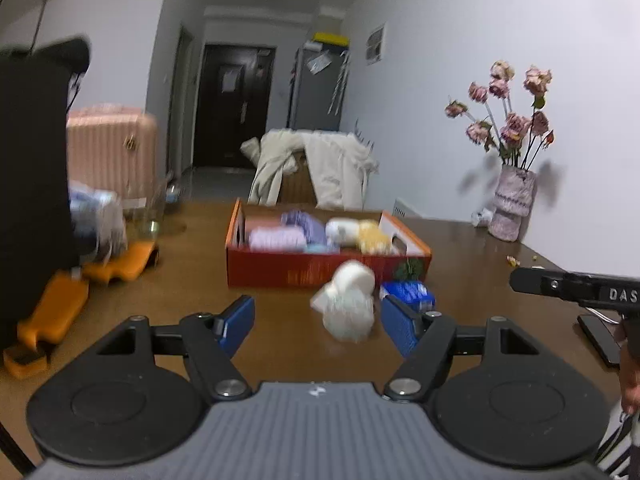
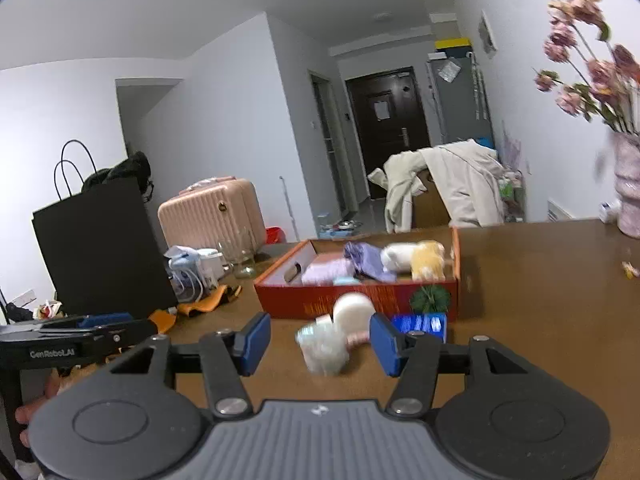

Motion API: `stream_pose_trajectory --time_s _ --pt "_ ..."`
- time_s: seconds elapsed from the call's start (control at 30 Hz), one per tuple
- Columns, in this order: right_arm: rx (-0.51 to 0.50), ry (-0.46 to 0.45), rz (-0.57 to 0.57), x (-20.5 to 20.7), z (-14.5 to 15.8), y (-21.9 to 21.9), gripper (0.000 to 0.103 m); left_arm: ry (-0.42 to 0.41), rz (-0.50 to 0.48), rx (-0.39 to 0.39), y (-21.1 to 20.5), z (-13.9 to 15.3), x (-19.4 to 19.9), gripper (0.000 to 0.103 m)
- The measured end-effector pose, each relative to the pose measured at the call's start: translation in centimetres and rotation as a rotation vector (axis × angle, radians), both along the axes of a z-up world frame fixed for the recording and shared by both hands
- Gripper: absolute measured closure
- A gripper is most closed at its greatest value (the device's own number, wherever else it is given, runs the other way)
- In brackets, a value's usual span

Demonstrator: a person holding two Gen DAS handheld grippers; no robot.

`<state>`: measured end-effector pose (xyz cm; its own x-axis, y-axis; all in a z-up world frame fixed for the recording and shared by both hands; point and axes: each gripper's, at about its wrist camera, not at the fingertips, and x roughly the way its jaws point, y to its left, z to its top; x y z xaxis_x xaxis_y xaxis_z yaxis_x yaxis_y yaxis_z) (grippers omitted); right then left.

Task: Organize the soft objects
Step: 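Move both grippers back to the plastic bag and white sponge, then grasp the clear plastic bag with the left gripper while the right gripper grasps the white round sponge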

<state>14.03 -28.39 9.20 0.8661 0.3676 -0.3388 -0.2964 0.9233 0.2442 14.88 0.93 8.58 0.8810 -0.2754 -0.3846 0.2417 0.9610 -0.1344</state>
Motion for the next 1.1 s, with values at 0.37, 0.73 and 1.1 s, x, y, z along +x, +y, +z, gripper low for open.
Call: stream_pose_trajectory --time_s 0.37,0.73,1.1 --pt "0.013 0.069 -0.02 -2.2 -3.9 -0.4 0.047 0.082 0.005 0.058 -1.2 -3.0 0.2 0.028" --pt "0.028 0.15 -0.055 2.7 -6.1 -1.5 0.047 0.106 -0.056 0.104 -5.8 -5.0 8.0 0.027" --pt "0.013 0.171 -0.09 9.5 -6.1 -2.1 0.047 0.167 -0.108 0.12 -9.2 -8.3 17.3 0.07"
